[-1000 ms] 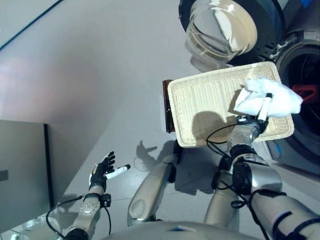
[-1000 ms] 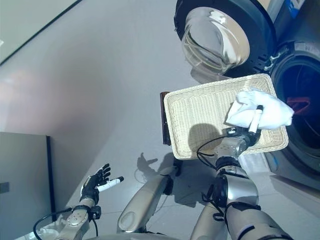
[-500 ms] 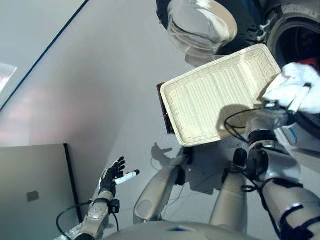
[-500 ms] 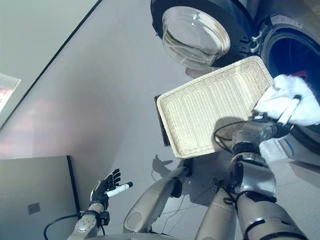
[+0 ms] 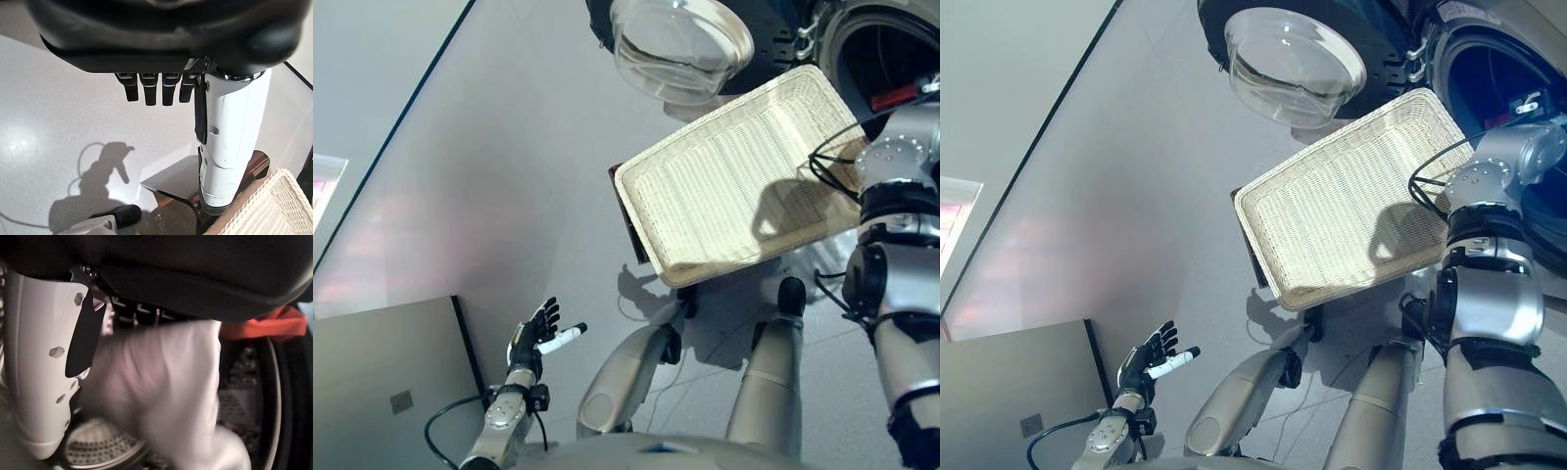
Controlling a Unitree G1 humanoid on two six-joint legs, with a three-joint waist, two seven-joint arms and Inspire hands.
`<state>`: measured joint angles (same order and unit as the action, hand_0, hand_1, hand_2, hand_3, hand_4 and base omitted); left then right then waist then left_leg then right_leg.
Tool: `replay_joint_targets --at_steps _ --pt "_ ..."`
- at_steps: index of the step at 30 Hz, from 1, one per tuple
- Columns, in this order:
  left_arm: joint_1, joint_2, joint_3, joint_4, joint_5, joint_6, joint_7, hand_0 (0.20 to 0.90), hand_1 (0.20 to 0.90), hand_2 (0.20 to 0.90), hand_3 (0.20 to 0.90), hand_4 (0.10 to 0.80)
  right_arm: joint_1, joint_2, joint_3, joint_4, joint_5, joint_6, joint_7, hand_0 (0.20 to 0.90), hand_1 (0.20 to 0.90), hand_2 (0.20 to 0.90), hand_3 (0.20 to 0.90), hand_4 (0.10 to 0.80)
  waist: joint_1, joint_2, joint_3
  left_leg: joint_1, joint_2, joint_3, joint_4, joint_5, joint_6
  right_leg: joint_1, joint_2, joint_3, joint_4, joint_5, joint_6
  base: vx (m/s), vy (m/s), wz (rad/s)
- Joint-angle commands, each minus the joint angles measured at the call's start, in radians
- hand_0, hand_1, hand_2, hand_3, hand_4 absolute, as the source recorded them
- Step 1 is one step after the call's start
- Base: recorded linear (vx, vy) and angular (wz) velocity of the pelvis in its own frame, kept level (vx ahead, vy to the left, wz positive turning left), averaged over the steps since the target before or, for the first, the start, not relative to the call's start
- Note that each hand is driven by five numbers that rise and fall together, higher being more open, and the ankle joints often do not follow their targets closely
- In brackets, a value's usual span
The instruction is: Pick up the clothes and place them into the washing machine
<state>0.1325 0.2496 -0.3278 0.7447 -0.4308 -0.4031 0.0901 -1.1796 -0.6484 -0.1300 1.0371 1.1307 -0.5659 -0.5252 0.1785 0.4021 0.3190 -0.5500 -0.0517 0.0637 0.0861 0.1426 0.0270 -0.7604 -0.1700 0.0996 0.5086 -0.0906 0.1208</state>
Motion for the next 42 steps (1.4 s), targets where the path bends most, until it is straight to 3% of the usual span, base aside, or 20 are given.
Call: replay_joint_targets --at_steps 1,10,18,30,38,39,42 --pt "0.001 0.040 0.052 0.047 -0.057 -0.046 0.025 0.900 0.900 0.900 0.900 0.800 -0.073 -0.070 0.075 -0.110 -0.115 -0.066 0.079 0.900 0.900 0.900 0.900 0.800 -0.011 -0.018 -0.067 -0.028 -0.013 -0.010 0.105 -0.121 -0.063 0.108 0.026 -0.040 -0.199 0.080 -0.039 -0.001 0.041 -0.03" --pt "0.010 0.028 0.040 0.079 -0.040 -0.039 0.010 0.900 0.900 0.900 0.900 0.800 0.017 0.034 0.030 0.032 -0.115 0.011 0.120 0.900 0.900 0.900 0.900 0.800 -0.010 -0.005 -0.076 -0.012 -0.011 -0.009 0.106 -0.123 -0.063 0.136 0.025 -0.042 -0.211 0.080 -0.044 -0.006 0.006 -0.01" --pt "0.001 0.058 0.041 0.120 0.027 -0.002 0.008 0.900 0.900 0.900 0.900 0.800 0.022 0.032 0.139 0.307 -0.263 0.217 0.136 0.900 0.900 0.900 0.900 0.800 -0.011 -0.033 -0.077 -0.006 -0.002 -0.008 0.113 -0.121 -0.065 0.151 0.029 -0.052 -0.213 0.087 -0.051 -0.007 -0.001 -0.02" --pt "0.000 0.048 0.085 0.152 0.021 0.011 -0.010 0.900 0.900 0.900 0.900 0.800 0.179 0.175 0.171 0.332 -0.357 0.274 0.189 0.900 0.900 0.900 0.900 0.800 -0.006 -0.084 -0.087 0.024 0.010 -0.024 0.123 -0.115 -0.068 0.214 0.041 -0.070 -0.230 0.088 -0.058 0.001 -0.013 0.02" --pt "-0.032 0.011 0.145 0.295 0.059 0.035 -0.026 0.900 0.900 0.900 0.900 0.800 0.465 0.275 0.148 0.221 -0.375 0.264 0.260 0.900 0.900 0.900 0.900 0.800 -0.026 -0.202 -0.146 0.174 0.030 -0.056 0.067 -0.107 -0.081 0.411 0.044 -0.121 -0.329 0.094 -0.047 0.083 -0.076 0.05" --pt "-0.032 0.011 0.146 0.295 0.059 0.035 -0.026 0.900 0.900 0.900 0.900 0.800 0.465 0.275 0.148 0.220 -0.375 0.264 0.260 0.900 0.900 0.900 0.900 0.800 -0.026 -0.202 -0.147 0.173 0.031 -0.057 0.063 -0.101 -0.081 0.411 0.044 -0.122 -0.334 0.100 -0.047 0.103 -0.097 0.13" --pt "-0.046 0.003 0.199 0.374 0.111 0.041 -0.025 0.900 0.900 0.900 0.900 0.800 0.667 0.295 0.143 0.168 -0.448 0.274 0.291 0.900 0.900 0.900 0.900 0.800 -0.037 -0.281 -0.207 0.284 0.043 -0.072 0.012 -0.100 -0.084 0.535 0.046 -0.157 -0.404 0.104 -0.036 0.150 -0.130 0.22"
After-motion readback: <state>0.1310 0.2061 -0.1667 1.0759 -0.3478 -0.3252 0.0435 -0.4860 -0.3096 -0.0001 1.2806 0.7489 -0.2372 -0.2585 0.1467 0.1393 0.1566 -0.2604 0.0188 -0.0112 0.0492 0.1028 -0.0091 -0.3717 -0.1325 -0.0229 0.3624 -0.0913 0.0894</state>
